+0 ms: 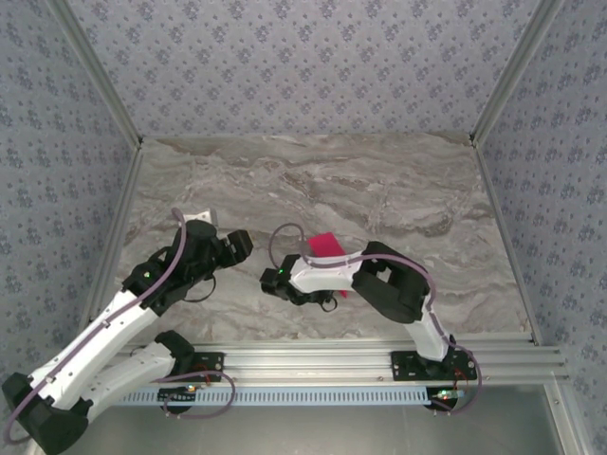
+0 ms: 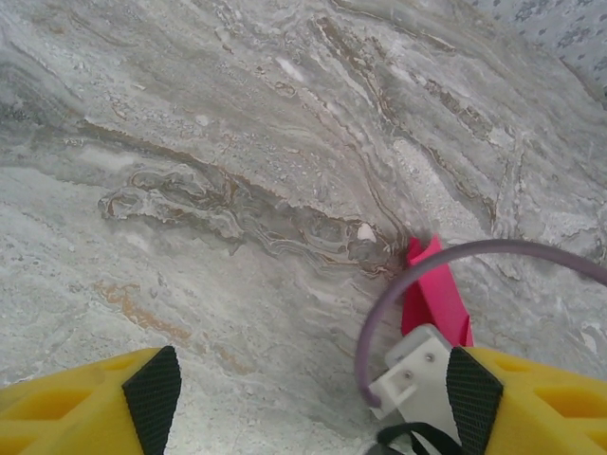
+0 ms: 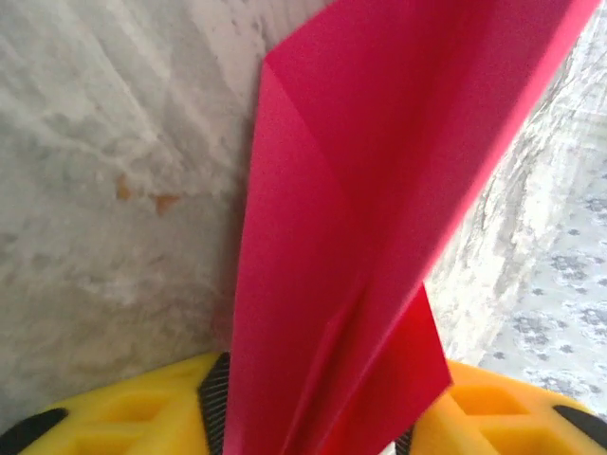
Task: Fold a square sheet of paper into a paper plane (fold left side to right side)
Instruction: Turn over the paper at the center of the table.
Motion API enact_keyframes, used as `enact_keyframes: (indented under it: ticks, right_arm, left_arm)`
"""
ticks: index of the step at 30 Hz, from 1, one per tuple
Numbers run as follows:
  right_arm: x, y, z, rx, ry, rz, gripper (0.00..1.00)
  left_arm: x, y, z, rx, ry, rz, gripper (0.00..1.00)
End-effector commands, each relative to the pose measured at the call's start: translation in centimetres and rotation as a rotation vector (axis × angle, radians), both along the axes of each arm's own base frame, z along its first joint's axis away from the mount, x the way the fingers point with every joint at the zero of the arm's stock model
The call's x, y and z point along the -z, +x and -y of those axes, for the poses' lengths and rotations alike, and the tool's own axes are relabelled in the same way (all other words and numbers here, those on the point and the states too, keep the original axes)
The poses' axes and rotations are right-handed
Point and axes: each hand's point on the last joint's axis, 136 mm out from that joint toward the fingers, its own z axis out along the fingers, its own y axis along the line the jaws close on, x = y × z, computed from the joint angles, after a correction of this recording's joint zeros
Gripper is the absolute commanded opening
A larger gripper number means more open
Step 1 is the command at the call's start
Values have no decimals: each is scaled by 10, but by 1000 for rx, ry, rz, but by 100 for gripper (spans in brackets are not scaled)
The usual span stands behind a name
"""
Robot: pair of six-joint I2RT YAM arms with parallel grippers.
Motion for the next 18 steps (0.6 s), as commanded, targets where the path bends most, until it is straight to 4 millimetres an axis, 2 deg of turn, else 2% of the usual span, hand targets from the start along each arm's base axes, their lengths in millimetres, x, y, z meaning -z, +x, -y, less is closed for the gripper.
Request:
enact_keyframes:
  ticks: [1,6,9,12,18]
  right_arm:
    - [-13,-16,-19,13,188,-73,63]
    - [-44,-25,-26,10,349,-84,86]
    - [-65,-29,-29,10,472,-95,94]
    - [-87,-31,-28,26,626,-104,99]
    - [-113,-23,-5,115,940,-118,100]
  left_arm:
    - [-4,4,8,21,-35,7,77]
    - [-1,6,20,55,-78,-6,81]
    - [3,6,30,91,-103,-21,84]
    - [13,8,47,150,-140,-58,84]
    - [47,12,90,253,-245,-156,84]
